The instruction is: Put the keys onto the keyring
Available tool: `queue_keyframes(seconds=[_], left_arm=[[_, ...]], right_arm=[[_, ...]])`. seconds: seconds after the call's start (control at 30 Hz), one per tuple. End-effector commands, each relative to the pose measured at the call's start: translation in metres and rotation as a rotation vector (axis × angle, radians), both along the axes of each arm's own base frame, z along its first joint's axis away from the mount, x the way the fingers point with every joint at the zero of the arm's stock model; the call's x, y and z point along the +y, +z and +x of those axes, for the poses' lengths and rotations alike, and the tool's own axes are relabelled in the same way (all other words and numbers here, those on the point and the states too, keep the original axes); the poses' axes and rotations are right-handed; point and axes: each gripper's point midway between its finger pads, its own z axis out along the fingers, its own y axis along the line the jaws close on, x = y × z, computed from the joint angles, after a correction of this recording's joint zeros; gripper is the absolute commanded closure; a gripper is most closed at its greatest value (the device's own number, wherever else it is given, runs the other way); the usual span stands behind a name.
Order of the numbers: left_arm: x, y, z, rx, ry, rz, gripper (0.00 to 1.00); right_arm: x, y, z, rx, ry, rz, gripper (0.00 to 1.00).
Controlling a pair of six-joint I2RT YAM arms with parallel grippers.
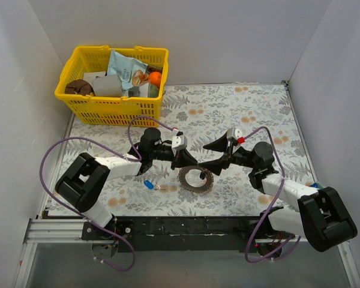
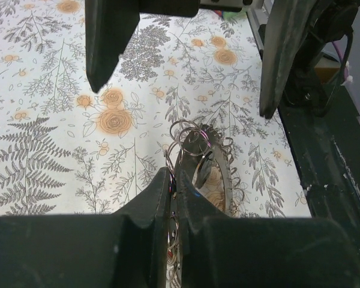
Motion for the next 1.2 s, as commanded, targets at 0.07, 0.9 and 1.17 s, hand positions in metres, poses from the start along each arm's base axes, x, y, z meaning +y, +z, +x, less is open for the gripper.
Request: queue_keyframes(seconds=[0.07, 0.9, 1.17], left_arm=[[0.001, 0.027, 0.008, -0.116, 0.049, -0.009, 1.00], [0.008, 0.036, -0.004, -0.309, 0.069, 0.037, 1.00], [0.010, 0.019, -0.012, -0.351, 0.062, 0.083, 1.00]], right_arm=[[-0.006, 0.033, 0.011, -0.060, -0.081, 0.073, 0.11], [-0.001, 0.027, 0.008, -0.013, 0.029, -0.026, 0.14], [0.000, 0.011, 0.004, 0.049, 0.056, -0.066, 0.24]])
